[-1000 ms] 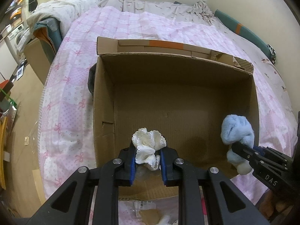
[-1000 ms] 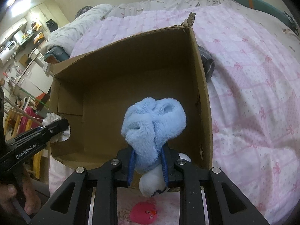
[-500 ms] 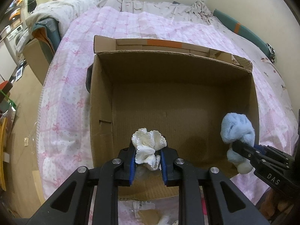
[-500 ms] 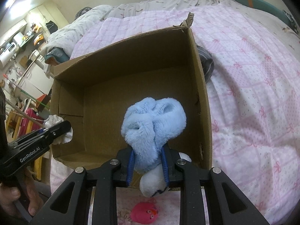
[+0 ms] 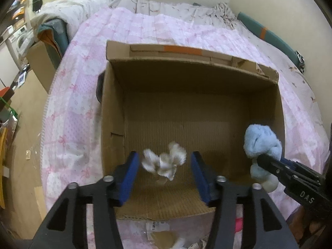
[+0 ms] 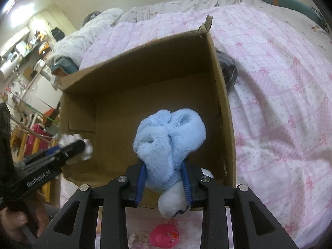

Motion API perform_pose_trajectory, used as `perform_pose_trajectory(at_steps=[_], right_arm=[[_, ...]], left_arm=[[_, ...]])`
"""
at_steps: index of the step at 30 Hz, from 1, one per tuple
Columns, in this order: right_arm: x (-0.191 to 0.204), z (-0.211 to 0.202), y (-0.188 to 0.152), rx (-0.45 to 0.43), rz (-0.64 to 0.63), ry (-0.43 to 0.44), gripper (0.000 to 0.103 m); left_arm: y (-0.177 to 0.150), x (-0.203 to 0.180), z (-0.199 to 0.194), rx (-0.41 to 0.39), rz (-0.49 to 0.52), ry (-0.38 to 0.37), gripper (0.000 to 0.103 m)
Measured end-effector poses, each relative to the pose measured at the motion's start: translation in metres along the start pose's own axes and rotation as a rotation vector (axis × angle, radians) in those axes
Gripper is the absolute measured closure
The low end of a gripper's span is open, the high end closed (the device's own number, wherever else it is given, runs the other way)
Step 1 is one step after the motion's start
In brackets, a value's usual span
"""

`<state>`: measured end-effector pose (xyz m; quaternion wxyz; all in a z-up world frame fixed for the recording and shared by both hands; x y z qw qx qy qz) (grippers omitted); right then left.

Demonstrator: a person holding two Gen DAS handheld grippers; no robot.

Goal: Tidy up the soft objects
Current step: 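Open both grippers to drop the cloth and plush into the box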

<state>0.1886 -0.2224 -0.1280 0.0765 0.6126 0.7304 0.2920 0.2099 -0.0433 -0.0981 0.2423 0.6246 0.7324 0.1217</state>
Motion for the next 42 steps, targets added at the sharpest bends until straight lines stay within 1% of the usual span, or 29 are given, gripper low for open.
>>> perform_pose_trajectory(at_steps=[1, 2, 3, 5, 6, 8, 14, 22, 26, 37, 42], right_arm=[[0.000, -0.001, 0.001, -0.006, 0.000, 0.001, 0.067], [0.001, -0.002, 0.001, -0.011, 0.004, 0.006, 0.058], [0.001, -0.003, 0.002, -0.018, 0.013, 0.012, 0.046], [0.003, -0.008, 0.004, -0.043, 0.015, 0.018, 0.040], [0.004, -0.009, 0.006, -0.053, 0.008, 0.012, 0.033], [0.005, -0.011, 0.007, -0.069, 0.003, -0.001, 0.028], [0.002, -0.005, 0.007, -0.047, 0.011, 0.005, 0.028], [-0.001, -0.007, 0.006, -0.048, 0.022, 0.005, 0.028], [0.000, -0.010, 0.006, -0.063, 0.021, 0.007, 0.028], [0.005, -0.034, -0.003, -0.085, -0.001, -0.011, 0.028], [0.005, -0.047, -0.010, -0.093, -0.013, -0.030, 0.028]], left_arm=[[0.001, 0.000, -0.002, -0.010, 0.001, 0.003, 0.043], [0.002, -0.001, -0.003, -0.016, 0.002, 0.002, 0.039], [0.002, -0.001, -0.004, -0.019, 0.002, 0.002, 0.036], [0.003, -0.002, -0.005, -0.017, 0.001, -0.005, 0.034], [0.002, -0.003, -0.005, -0.015, 0.004, -0.009, 0.034], [0.001, -0.004, -0.005, -0.015, 0.015, -0.005, 0.034], [0.001, -0.004, -0.005, -0.016, 0.015, 0.001, 0.034], [0.004, 0.001, -0.012, -0.034, -0.003, -0.001, 0.034], [0.003, 0.004, -0.018, -0.040, -0.006, 0.001, 0.034], [-0.006, 0.012, -0.042, -0.074, 0.028, 0.032, 0.034], [-0.023, 0.022, -0.049, -0.060, 0.014, 0.038, 0.034]])
Point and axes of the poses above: each gripper's, at about its wrist camera, not at the fingertips, and z roughly the way its jaws point, x to its left, y to its top, the point moved 7 cm from there along z, roughly the way its jaws point, and after that the axes turned 11 degrees about -z, right-handed, at the moved point
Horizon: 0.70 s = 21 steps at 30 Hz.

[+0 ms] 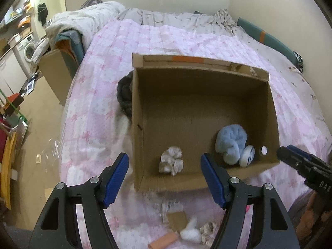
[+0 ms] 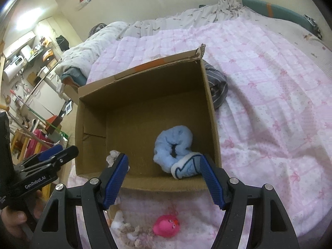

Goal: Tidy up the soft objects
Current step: 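Open both grippers to drop the cloth and plush into the box, then withdraw both grippers back toward the remaining items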

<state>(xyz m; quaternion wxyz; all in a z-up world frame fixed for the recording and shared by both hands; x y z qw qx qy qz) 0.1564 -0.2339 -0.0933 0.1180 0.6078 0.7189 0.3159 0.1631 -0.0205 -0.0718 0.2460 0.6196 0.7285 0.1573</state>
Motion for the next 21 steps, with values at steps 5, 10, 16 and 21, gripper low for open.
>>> perform_pose_trajectory(at_steps=[5, 10, 16, 21], right_arm=[[0.000, -0.009, -0.012, 0.008, 0.011, -0.001, 0.028], [0.002, -0.019, -0.021, 0.008, 0.001, -0.012, 0.028], [0.004, -0.027, -0.035, 0.016, 0.014, -0.014, 0.028], [0.006, -0.029, -0.045, 0.031, -0.002, -0.023, 0.028]], left_arm=[[-0.015, 0.009, -0.010, -0.001, -0.006, 0.019, 0.034], [-0.024, 0.017, -0.019, -0.002, -0.029, 0.023, 0.034], [-0.037, 0.031, -0.025, 0.011, -0.079, 0.027, 0.034], [-0.047, 0.044, -0.024, 0.033, -0.116, 0.043, 0.034]])
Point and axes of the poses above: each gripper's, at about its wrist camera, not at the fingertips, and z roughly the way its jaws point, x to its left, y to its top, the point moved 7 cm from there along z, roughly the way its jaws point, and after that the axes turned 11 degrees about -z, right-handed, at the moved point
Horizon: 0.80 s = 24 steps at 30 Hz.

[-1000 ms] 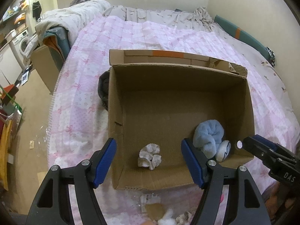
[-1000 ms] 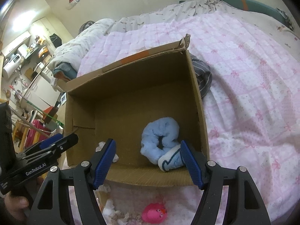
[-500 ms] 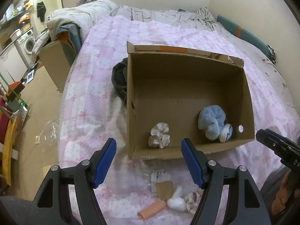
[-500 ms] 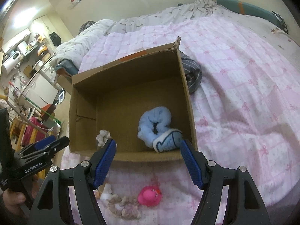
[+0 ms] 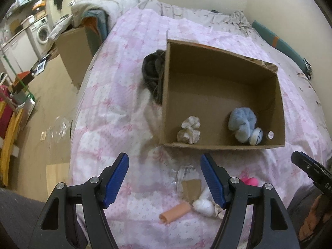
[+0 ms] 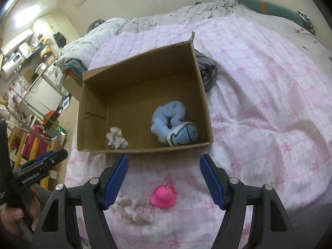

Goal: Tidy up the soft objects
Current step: 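Withdraw both grippers back toward the remaining items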

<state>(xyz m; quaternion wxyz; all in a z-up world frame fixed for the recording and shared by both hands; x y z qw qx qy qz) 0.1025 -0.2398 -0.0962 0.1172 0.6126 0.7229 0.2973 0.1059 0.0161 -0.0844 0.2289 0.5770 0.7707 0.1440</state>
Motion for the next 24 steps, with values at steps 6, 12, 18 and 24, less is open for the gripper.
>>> perform_pose_trajectory(at_steps=[6, 12, 18, 24], right_arm=[[-0.007, -0.002, -0.004, 0.007, 0.015, -0.010, 0.028], [-0.009, -0.002, -0.005, 0.008, 0.029, -0.001, 0.028], [-0.006, 0.006, -0.011, 0.049, 0.030, 0.006, 0.028], [-0.005, 0.022, -0.022, 0.129, 0.040, 0.010, 0.028]], left_arm=[[-0.011, 0.014, 0.003, 0.031, -0.032, 0.015, 0.034], [-0.015, 0.022, 0.005, 0.051, -0.072, 0.025, 0.034], [-0.023, 0.025, 0.016, 0.093, -0.075, 0.056, 0.034], [-0.026, 0.027, 0.022, 0.120, -0.088, 0.059, 0.034]])
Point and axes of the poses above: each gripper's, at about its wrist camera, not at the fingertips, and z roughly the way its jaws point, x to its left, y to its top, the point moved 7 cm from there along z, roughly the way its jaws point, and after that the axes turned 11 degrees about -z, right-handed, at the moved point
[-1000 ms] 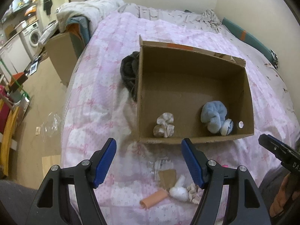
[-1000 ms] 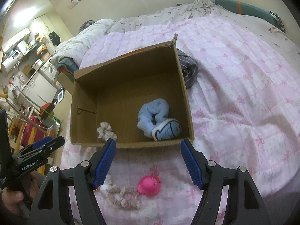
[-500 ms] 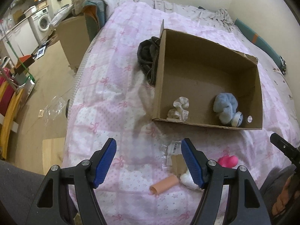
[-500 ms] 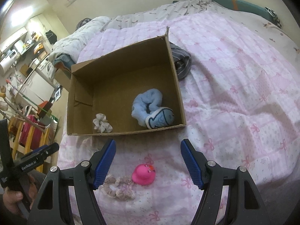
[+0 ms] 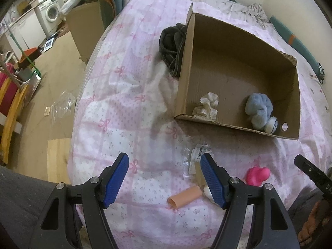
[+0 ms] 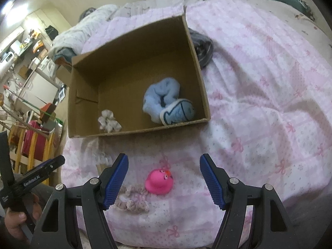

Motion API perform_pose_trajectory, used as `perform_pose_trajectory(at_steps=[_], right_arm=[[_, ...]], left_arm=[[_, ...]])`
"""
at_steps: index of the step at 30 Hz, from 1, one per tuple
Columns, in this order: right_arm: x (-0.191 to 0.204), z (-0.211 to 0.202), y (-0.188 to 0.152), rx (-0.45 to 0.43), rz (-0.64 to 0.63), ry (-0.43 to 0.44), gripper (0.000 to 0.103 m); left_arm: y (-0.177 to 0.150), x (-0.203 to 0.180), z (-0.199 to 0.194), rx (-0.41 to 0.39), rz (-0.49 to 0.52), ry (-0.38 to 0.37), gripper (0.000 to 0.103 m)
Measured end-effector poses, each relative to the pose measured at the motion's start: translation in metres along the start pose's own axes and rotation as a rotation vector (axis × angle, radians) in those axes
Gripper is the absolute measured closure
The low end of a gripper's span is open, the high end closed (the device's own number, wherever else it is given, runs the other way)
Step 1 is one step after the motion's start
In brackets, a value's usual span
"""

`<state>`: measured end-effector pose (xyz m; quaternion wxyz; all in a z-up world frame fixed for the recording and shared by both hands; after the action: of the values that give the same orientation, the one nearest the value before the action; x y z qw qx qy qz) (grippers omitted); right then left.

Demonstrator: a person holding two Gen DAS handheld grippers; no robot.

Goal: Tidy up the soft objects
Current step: 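Withdraw both grippers back toward the remaining items, then lower the right gripper onto the pink rubber duck and close it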

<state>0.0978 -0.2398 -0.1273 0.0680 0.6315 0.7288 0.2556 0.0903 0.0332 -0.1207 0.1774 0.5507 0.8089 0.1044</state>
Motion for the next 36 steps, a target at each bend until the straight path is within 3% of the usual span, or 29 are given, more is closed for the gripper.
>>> perform_pose_trajectory(at_steps=[17, 22, 29, 31, 36], right_arm=[[-0.009, 0.025, -0.010, 0.117, 0.044, 0.010, 0.028], [-0.006, 0.046, -0.018, 0.197, 0.044, 0.027, 0.028], [0.014, 0.084, -0.032, 0.329, -0.081, -0.006, 0.028], [0.018, 0.092, -0.036, 0.350, -0.111, -0.016, 0.032], [0.029, 0.098, -0.042, 0.368, -0.148, 0.021, 0.059]], left_arm=[[-0.001, 0.001, 0.004, 0.020, -0.015, 0.001, 0.034], [-0.002, -0.001, 0.004, 0.022, -0.008, 0.001, 0.034], [-0.001, -0.002, 0.005, 0.024, -0.017, -0.007, 0.034], [-0.001, -0.002, 0.005, 0.027, -0.019, -0.009, 0.034], [0.000, -0.003, 0.005, 0.029, -0.023, -0.014, 0.034]])
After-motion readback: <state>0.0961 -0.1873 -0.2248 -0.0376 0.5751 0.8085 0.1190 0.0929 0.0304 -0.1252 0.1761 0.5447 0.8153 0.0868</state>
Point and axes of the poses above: each gripper's, at about its wrist camera, not at the fingertips, and z roughly the way its jaws point, x to its left, y to its top, the point moved 7 cm from there along z, roughly the way its jaws point, and after that the axes turned 11 degrees about -z, right-handed, at the moved point
